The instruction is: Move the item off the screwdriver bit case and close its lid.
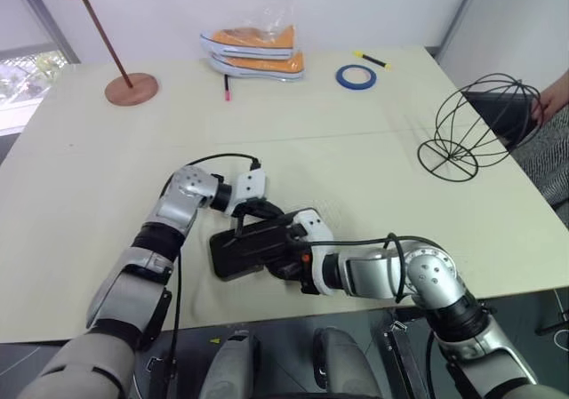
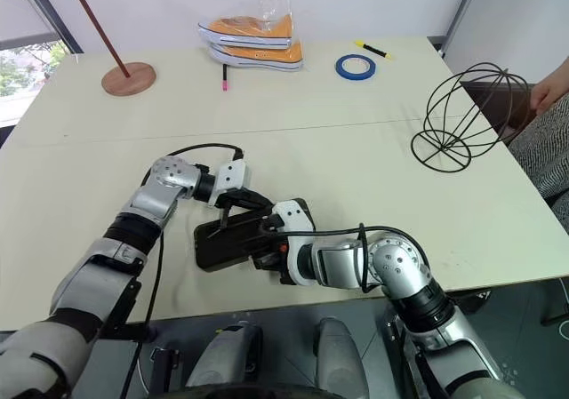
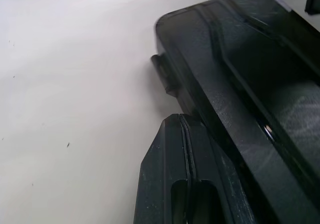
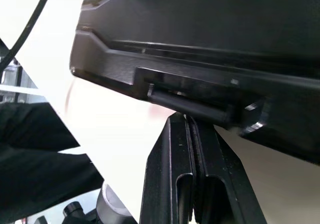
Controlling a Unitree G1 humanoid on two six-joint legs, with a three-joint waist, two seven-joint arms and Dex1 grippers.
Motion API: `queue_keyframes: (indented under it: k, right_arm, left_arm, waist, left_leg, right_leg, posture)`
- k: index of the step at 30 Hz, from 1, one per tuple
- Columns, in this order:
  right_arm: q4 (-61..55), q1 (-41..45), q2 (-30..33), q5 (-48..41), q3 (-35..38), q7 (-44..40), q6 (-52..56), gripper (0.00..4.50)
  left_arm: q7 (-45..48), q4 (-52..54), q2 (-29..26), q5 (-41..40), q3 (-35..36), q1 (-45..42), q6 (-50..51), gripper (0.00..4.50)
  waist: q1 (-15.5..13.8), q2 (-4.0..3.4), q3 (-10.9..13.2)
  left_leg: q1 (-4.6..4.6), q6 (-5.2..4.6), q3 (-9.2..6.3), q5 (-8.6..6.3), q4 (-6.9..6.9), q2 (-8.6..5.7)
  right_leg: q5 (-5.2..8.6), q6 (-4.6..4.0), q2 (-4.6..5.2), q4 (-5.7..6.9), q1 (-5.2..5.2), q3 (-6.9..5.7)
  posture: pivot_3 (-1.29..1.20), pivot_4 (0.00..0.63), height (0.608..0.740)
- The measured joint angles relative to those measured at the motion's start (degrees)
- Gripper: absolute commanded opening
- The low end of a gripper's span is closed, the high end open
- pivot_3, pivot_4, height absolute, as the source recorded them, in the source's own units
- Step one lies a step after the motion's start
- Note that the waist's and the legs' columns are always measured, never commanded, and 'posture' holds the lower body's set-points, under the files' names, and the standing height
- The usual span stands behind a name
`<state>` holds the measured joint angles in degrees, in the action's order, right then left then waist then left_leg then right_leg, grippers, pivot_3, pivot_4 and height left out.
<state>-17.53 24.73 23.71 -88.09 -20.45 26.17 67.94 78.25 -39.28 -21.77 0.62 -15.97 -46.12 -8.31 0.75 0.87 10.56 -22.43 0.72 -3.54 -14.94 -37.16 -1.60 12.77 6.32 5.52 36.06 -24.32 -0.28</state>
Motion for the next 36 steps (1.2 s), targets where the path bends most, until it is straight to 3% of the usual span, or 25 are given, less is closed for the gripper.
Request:
queue_keyframes:
  k: [10,23,27,31,36]
  right_arm:
    - [-0.1,2.8,2.4,3.0,2.0,-6.5,3.0,0.04]
    - [-3.8,7.0,14.5,10.0,8.2,-28.0,6.6,0.04]
    - [-6.6,10.7,20.7,16.1,10.1,-40.0,3.2,0.04]
    - [-6.3,15.3,28.5,27.4,12.2,-52.0,-4.6,0.04]
    - [-7.3,14.4,32.9,37.3,12.0,-63.3,-12.5,0.04]
  left_arm:
    - [-2.5,-2.8,-0.3,0.0,1.3,-1.5,-1.1,0.00]
    - [-12.5,-0.5,-9.3,-2.7,11.1,-3.5,2.3,0.00]
    - [-13.4,13.4,-12.3,-7.6,15.0,2.2,11.8,0.00]
    - [-14.5,35.5,-17.1,-17.0,19.8,13.1,29.5,0.00]
    - [-16.8,56.2,-22.5,-28.5,25.3,24.4,47.2,0.00]
  waist:
    - [-0.1,0.02,0.0]
    - [0.0,0.08,0.1]
    - [0.2,0.02,0.2]
    - [0.4,0.00,0.2]
    - [0.1,0.00,0.3]
  left_leg:
    - [-0.03,0.00,0.00,0.00,-0.03,-0.02]
    - [-0.19,-0.14,-0.01,-0.09,-0.01,0.01]
    - [-0.22,-0.14,-0.02,-0.09,0.01,0.04]
    - [-0.22,-0.13,-0.02,-0.10,0.12,0.11]
    - [-0.24,-0.13,0.01,-0.10,0.11,0.11]
  right_leg:
    - [0.00,0.01,0.01,-0.01,0.00,0.00]
    - [-0.01,0.02,-0.02,-0.05,-0.17,-0.01]
    - [0.00,0.02,0.01,-0.13,-0.20,0.00]
    - [0.00,0.01,-0.03,-0.23,-0.22,0.00]
    - [0.01,0.00,-0.02,-0.33,-0.21,0.01]
  posture:
    - [0.00,0.150,0.740]
    - [0.00,0.150,0.740]
    - [0.00,0.150,0.740]
    - [0.00,0.150,0.740]
    - [0.00,0.150,0.740]
